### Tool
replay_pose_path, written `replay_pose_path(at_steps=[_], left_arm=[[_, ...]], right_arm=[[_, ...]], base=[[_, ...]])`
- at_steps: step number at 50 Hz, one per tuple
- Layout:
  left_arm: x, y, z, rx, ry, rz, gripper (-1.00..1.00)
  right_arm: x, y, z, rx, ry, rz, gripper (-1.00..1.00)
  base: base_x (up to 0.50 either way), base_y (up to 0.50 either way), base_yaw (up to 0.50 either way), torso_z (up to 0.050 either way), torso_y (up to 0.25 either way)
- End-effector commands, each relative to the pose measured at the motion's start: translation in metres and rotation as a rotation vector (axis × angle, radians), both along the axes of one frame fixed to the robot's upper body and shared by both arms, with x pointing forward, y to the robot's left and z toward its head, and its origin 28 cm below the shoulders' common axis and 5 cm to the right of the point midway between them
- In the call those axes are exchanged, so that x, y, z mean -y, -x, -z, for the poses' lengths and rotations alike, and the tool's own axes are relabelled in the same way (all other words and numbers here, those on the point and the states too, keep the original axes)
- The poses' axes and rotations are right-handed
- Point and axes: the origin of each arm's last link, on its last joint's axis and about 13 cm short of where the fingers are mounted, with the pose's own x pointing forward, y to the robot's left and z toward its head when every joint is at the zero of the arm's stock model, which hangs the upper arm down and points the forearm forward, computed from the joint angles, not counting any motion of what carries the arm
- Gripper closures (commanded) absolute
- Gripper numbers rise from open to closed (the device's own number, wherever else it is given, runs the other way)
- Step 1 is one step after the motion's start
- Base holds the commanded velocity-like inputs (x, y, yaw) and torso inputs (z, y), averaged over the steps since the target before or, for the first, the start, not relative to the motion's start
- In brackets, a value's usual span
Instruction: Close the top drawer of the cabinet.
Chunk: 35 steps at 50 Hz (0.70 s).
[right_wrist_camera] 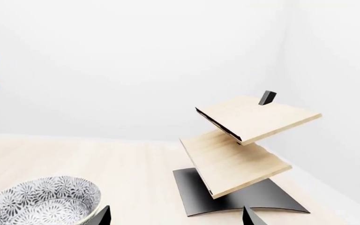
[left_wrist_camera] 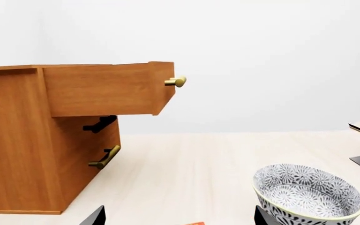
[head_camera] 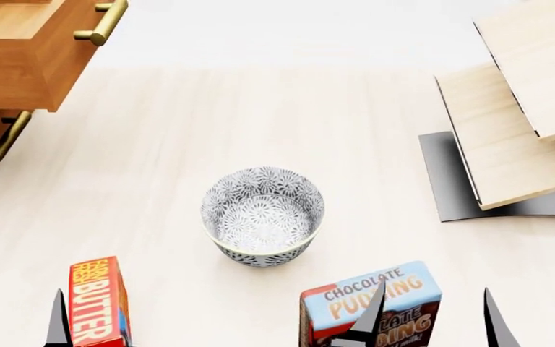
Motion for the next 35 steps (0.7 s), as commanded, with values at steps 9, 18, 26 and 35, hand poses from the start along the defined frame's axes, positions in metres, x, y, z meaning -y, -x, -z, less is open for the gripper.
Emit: replay_pose_path(at_steps=[9,18,26,35], left_arm=[[0.0003,-0.0007,0.0012,-0.006,-0.002,0.001,-1.0],[0.0007,-0.0006,0.0018,-0.006,-0.004,0.004,-1.0],[0.0004,-0.001,0.0023,-0.008,-0.004,0.004,-1.0],[0.0006,-0.0012,0.003,-0.012,-0.003,0.006,-1.0]], right_arm=[[-0.0007,-0.0002,0.0009,-0.002,0.005,0.001,-1.0],[-0.0007,-0.0001,0.0018,-0.007,0.007,-0.001,-1.0],[-0.0011,0.0004,0.0019,-0.008,0.008,-0.006,-1.0],[-0.0011,-0.0001,0.0026,-0.009,0.007,-0.004,-1.0]], base=[[0.35,0.0,0.0,0.0,0.0],[0.36,0.0,0.0,0.0,0.0],[0.26,0.0,0.0,0.0,0.0],[0.16,0.0,0.0,0.0,0.0]])
